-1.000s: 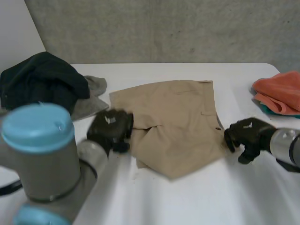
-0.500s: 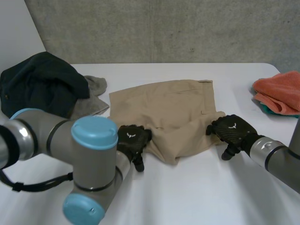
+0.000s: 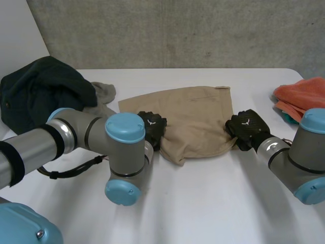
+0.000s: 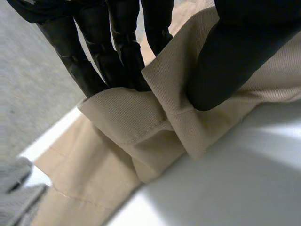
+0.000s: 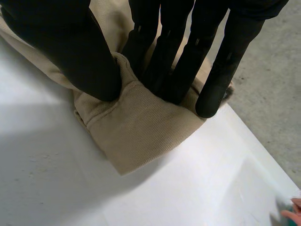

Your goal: Fold the laundry.

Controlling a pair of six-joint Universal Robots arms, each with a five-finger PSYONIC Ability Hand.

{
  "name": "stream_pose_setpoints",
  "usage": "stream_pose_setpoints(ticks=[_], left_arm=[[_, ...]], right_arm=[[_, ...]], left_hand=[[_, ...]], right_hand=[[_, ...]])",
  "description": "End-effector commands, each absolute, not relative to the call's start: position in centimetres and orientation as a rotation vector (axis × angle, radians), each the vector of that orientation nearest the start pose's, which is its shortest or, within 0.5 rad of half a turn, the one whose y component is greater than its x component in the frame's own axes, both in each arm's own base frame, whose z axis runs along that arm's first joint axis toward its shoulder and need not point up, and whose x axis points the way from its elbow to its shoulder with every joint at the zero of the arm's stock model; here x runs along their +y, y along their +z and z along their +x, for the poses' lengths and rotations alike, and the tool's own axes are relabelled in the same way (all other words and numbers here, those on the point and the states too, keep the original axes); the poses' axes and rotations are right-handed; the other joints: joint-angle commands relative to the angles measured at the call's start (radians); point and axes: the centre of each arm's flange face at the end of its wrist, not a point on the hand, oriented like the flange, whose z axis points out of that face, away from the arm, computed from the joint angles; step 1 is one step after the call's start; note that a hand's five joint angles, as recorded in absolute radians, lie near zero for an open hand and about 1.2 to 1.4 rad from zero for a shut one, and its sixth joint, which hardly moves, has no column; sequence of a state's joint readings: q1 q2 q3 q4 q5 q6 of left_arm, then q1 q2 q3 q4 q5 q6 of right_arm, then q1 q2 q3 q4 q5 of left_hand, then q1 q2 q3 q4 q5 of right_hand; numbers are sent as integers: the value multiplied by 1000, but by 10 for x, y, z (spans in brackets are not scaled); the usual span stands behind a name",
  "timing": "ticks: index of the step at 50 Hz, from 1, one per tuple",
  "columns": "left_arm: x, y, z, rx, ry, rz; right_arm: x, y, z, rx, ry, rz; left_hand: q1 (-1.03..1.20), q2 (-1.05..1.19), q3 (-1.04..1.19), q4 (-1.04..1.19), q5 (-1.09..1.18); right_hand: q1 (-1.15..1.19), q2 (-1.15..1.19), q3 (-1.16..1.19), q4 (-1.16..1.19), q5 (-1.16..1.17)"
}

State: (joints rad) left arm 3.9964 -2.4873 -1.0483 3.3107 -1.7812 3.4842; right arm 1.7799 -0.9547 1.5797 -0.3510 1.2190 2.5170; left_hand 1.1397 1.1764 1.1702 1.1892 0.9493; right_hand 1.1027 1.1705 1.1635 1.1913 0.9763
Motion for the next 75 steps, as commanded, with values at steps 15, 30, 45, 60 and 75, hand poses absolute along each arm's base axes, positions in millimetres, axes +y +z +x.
stream_pose_setpoints(ticks=[15, 30, 45, 60, 75], left_arm=[[-190, 226, -282, 2312, -1811, 1231], [-162, 182, -256, 2531, -1357, 1383], [-273, 209, -297, 2373, -1820, 1032], [-311, 450, -309, 1392, -3065, 347], [-322, 289, -291, 2128, -2450, 559]], right_arm=[[-260, 241, 185, 2433, -1290, -1325], [-213, 230, 194, 2330, -907, -1657], [-292, 229, 233, 2280, -1607, -1373], [-334, 421, 249, 1435, -2716, -595], [-327, 300, 268, 1838, -2258, -894]], left_hand=[[257, 220, 226, 207, 272], [257, 220, 226, 207, 272], [257, 220, 226, 207, 272], [257, 220, 226, 207, 272], [257, 220, 226, 207, 272]], right_hand=[[294, 226, 233, 205, 245], [294, 226, 233, 205, 245], [294, 226, 233, 205, 245], [294, 226, 233, 205, 245], [294, 226, 233, 205, 245]])
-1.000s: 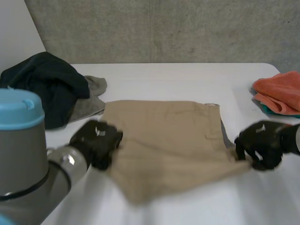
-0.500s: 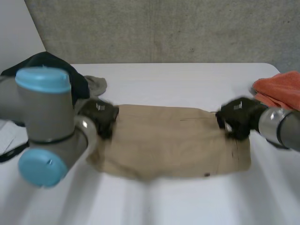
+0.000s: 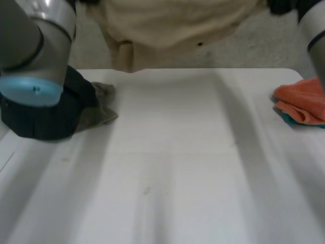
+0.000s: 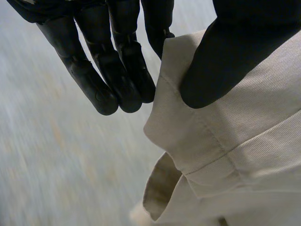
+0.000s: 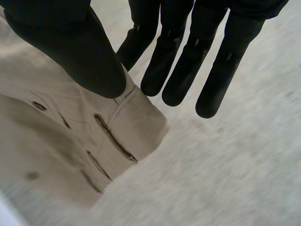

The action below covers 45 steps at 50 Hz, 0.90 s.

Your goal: Fold the laundry.

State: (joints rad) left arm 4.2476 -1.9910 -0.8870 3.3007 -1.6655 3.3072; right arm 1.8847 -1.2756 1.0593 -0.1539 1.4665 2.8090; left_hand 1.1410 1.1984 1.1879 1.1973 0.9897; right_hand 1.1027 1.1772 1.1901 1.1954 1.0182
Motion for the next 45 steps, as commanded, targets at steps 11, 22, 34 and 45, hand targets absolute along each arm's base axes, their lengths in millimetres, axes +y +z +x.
stream_pose_setpoints(ticks=[11, 22, 34, 45], left_arm=[[-284, 128, -278, 2497, -1925, 758], [-294, 167, -258, 2377, -2019, 784], [-229, 155, -232, 2601, -1825, 889], [-225, 125, -232, 2645, -1667, 1018]], right_arm=[[-293, 146, 261, 2212, -1719, -1208], [-279, 138, 258, 2244, -1658, -1267], [-280, 147, 255, 2263, -1641, -1164], [-277, 147, 257, 2259, -1630, -1174]], left_hand=[[255, 198, 208, 199, 232], [-572, -630, -619, -629, -596], [-97, -154, -144, -153, -120], [-260, -318, -307, -316, -283]], right_hand=[[294, 219, 206, 201, 204], [294, 219, 206, 201, 204], [294, 219, 206, 201, 204], [294, 219, 206, 201, 204]])
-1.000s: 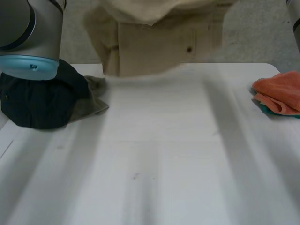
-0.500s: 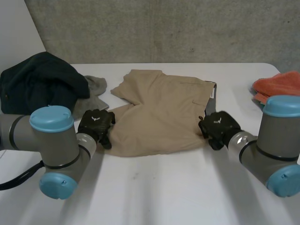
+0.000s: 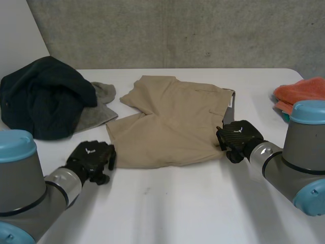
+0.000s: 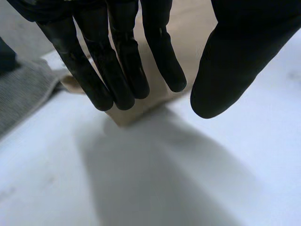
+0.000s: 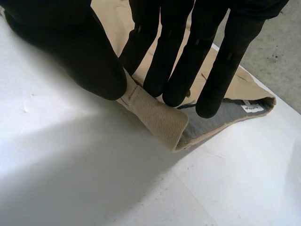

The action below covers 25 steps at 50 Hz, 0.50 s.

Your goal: Fold the laundry.

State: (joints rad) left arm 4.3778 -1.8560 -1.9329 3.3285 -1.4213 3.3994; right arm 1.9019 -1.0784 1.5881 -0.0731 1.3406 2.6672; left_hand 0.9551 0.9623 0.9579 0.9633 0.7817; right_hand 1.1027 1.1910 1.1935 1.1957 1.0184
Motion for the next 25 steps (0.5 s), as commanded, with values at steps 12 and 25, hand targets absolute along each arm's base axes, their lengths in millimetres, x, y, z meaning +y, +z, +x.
stream_pose_setpoints(ticks=[12, 25], left_arm=[[-264, 127, -251, 2494, -1800, 1006], [-291, 120, -276, 2283, -1903, 1097]], right_arm=[[-276, 147, 255, 2268, -1619, -1170], [-277, 146, 253, 2273, -1614, -1169]], left_hand=[[-331, -338, -333, -339, -332], [-254, -262, -257, -263, -256]], right_hand=[[294, 205, 203, 201, 203], [294, 205, 203, 201, 203]])
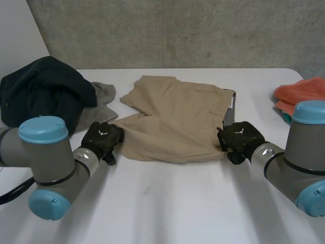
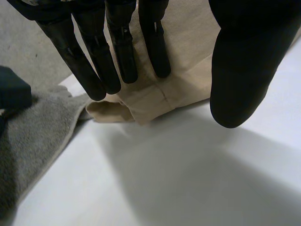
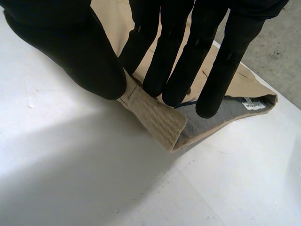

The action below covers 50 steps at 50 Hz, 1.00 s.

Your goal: Fold the laundry.

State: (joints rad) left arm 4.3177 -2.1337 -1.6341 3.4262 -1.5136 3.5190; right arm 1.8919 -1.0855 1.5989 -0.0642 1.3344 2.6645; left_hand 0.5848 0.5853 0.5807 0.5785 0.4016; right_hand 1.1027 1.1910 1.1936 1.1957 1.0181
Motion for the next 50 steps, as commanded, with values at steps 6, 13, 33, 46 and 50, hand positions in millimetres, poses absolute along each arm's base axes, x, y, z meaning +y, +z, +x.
stream_pose_setpoints(ticks=[6, 13, 33, 46, 50], left_arm=[[-301, 115, -284, 2189, -1927, 1149], [-315, 111, -290, 2107, -1940, 1184], [-340, 109, -305, 1911, -2117, 1184], [-244, 166, -254, 2248, -1659, 1283], [-193, 175, -237, 2399, -1366, 1407]], right_arm=[[-277, 145, 254, 2271, -1614, -1181], [-276, 144, 255, 2266, -1612, -1198], [-276, 147, 252, 2287, -1594, -1188], [-244, 186, 236, 2354, -1244, -1517], [-222, 197, 221, 2342, -979, -1761]], left_hand=[[145, 145, 149, 152, 154], [210, 209, 214, 216, 219], [811, 811, 816, 818, 820], [811, 811, 816, 818, 820], [811, 811, 816, 818, 820]], right_hand=[[294, 205, 203, 201, 204], [294, 205, 203, 201, 204], [294, 205, 203, 201, 204], [294, 205, 203, 201, 204], [294, 205, 203, 201, 204]])
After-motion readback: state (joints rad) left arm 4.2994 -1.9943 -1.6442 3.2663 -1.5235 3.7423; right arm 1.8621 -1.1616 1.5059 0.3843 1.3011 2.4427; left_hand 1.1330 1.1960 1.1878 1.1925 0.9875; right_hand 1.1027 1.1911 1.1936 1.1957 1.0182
